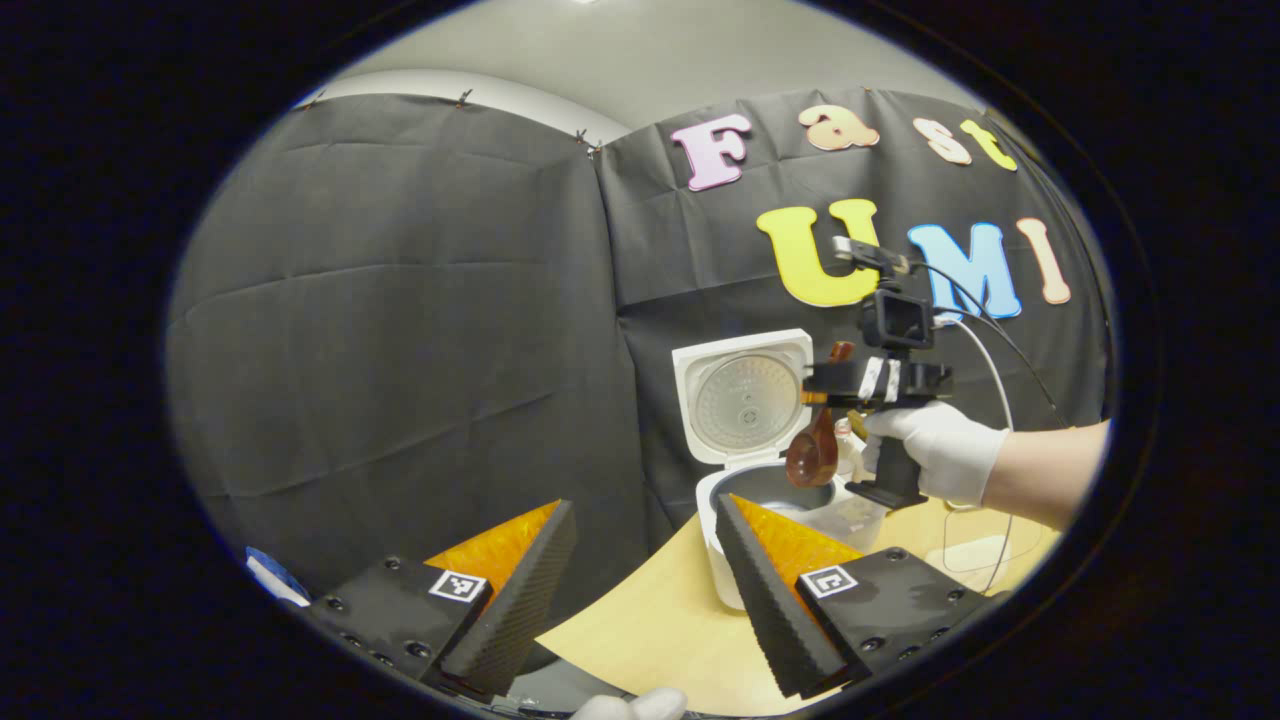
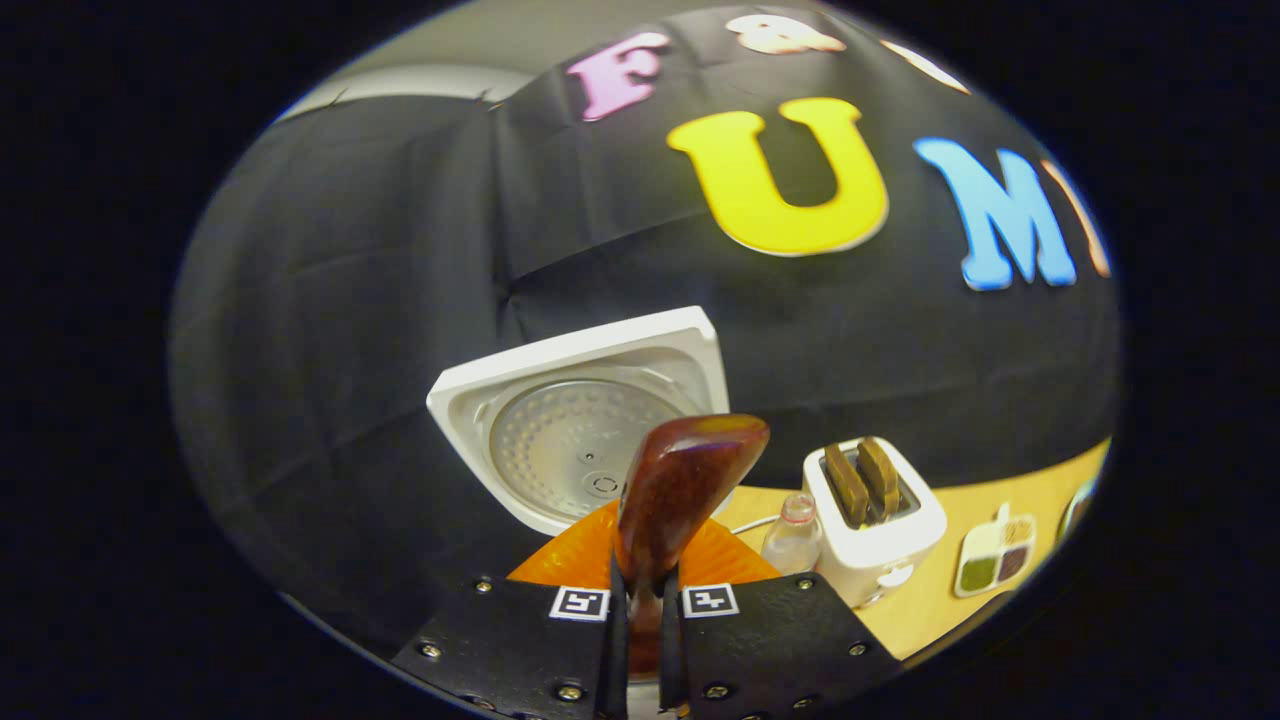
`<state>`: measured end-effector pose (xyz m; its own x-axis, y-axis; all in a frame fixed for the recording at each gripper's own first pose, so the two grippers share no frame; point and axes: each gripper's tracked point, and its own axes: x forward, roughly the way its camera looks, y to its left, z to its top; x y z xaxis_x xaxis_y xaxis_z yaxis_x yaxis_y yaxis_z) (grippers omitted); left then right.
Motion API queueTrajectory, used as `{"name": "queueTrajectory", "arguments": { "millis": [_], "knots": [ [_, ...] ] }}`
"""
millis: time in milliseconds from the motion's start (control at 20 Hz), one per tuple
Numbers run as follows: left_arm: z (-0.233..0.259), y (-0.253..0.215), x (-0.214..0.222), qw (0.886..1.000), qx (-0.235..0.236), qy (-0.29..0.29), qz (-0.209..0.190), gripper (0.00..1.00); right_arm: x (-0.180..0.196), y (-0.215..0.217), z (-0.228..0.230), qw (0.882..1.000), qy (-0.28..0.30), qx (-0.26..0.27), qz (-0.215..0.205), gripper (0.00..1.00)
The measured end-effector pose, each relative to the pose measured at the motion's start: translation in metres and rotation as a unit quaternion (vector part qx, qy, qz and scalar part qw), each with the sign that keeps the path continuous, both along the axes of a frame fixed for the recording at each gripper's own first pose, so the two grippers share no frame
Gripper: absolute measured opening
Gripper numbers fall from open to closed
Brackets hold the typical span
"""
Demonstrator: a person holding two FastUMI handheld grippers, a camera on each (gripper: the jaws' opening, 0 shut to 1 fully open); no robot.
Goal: Close the left gripper, press the button to open the rice cooker; take a wooden spoon from the chopstick holder with the right hand, scoop a spoonful of rice and pour it into the rice cooker, then put the wooden spoon back into the chopstick holder.
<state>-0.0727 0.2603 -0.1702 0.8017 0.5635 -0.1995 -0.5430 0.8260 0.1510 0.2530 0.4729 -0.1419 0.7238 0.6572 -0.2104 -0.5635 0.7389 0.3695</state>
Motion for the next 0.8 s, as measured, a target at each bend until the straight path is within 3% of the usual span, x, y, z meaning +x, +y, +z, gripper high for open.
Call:
{"name": "queueTrajectory", "arguments": {
  "millis": [150, 300, 550, 800],
  "knots": [
    [0.008, -0.008, 0.009, 1.0, 0.004, -0.006, -0.013, 0.98, 0.01, -0.028, 0.01, 0.996, 0.061, 0.066, -0.027, 0.13],
    [0.012, -0.022, 0.019, 0.999, 0.003, -0.012, -0.03, 1.0, 0.024, -0.081, 0.025, 0.992, 0.065, 0.085, -0.071, 0.12],
    [0.02, -0.059, 0.044, 0.997, -0.014, -0.031, -0.068, 0.97, 0.049, -0.214, 0.027, 0.984, 0.041, 0.072, -0.158, 0.12],
    [0.029, -0.111, 0.068, 0.992, -0.019, -0.043, -0.117, 1.0, 0.072, -0.371, 0.015, 0.96, 0.036, 0.071, -0.268, 0.12]
  ]
}}
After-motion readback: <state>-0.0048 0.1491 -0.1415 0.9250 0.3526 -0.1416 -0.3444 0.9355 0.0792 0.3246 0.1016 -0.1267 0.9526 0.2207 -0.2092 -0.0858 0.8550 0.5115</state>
